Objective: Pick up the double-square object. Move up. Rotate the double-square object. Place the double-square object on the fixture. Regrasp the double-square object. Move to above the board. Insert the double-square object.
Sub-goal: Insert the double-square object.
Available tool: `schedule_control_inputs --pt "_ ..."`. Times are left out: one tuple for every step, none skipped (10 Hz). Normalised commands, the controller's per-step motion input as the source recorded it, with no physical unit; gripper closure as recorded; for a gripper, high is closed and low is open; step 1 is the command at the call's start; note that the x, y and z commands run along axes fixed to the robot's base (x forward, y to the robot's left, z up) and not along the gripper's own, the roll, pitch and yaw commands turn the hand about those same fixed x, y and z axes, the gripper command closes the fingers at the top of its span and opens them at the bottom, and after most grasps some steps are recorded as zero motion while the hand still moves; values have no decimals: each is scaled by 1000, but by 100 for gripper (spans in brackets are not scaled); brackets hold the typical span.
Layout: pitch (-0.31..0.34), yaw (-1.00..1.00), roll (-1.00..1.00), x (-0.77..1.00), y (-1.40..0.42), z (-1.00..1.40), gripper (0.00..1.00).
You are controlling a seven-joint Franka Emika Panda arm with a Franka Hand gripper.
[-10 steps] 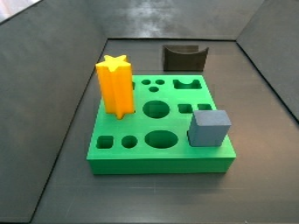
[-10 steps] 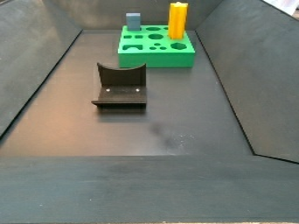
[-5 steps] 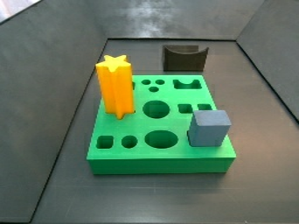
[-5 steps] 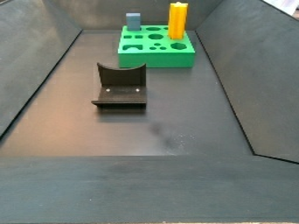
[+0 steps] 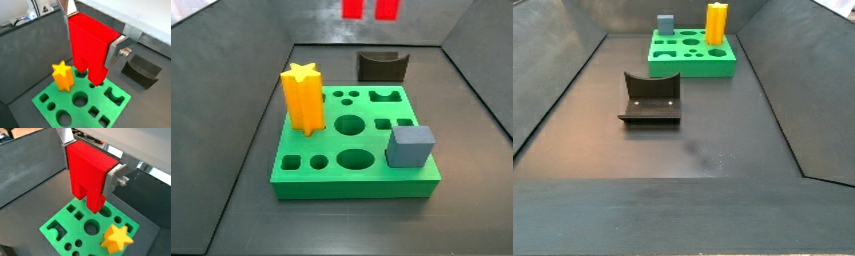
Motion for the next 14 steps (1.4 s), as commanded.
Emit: schedule_control_inputs --pt "-16 209 0 957 0 -229 100" --pt "-4 106 0 1000 -131 -283 100" --pt "0 66 10 1000 -183 -311 100" --pt "0 63 33 1000 -169 -323 100" --pt "0 69 49 1000 -160 -334 100" --pt "0 106 79 926 -126 -394 100" --pt "-41 169 140 711 -63 -520 100" --pt "-61 163 203 637 -103 -546 100" --pt "-64 186 259 566 -111 -557 100" --pt "-51 174 269 531 -94 -554 100" --pt "-53 157 287 380 -43 -517 100" --pt "-39 160 289 357 -9 -500 100" --pt "-27 140 279 349 0 -497 100" --pt "-7 109 280 206 -37 -423 100"
